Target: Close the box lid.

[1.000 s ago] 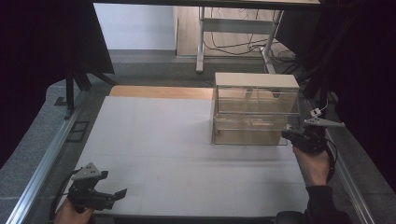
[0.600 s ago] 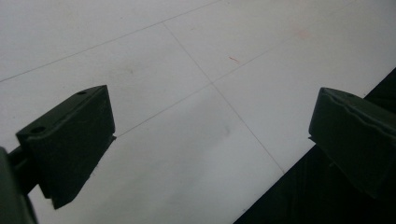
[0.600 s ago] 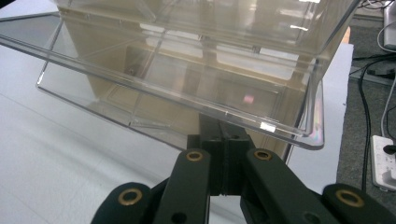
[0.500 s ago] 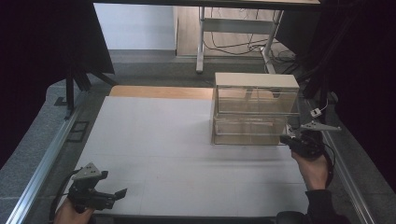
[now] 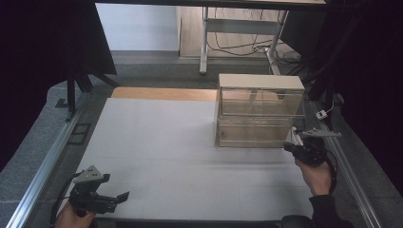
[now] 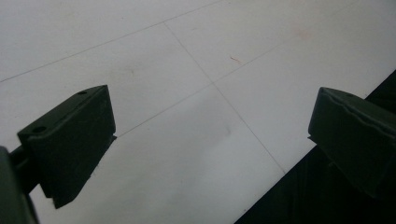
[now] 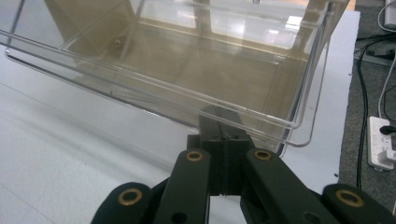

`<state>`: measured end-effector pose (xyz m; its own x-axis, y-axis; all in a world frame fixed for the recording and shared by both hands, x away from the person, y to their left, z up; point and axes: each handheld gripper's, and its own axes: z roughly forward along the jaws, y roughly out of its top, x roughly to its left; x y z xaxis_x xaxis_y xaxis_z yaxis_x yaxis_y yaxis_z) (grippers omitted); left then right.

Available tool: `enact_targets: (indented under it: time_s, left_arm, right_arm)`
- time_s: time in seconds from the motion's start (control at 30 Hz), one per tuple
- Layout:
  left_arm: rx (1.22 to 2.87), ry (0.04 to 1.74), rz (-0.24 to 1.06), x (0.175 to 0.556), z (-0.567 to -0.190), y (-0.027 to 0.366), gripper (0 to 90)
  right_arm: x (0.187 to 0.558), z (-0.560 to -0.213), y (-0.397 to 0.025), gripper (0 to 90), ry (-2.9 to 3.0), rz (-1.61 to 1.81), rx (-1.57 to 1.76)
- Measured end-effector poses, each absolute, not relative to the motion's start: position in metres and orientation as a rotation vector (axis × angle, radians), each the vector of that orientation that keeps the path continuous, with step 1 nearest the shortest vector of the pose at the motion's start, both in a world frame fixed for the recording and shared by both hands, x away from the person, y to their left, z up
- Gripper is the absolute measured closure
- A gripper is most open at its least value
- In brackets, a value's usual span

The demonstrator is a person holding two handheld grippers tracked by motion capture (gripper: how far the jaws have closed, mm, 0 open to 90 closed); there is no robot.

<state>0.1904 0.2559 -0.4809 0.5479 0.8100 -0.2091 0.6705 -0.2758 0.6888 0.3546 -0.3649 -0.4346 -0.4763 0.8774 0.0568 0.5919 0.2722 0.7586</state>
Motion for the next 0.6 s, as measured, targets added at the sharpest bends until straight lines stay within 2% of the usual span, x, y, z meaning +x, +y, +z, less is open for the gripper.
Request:
enact_targets:
  time_s: [0.6]
  left_arm:
    - [2.024, 1.194, 0.236, 0.191, -0.481, 0.256, 0.7]
  right_arm:
    - [0.358, -0.451, -0.364, 89.7, 2.213, 0.983, 1.35]
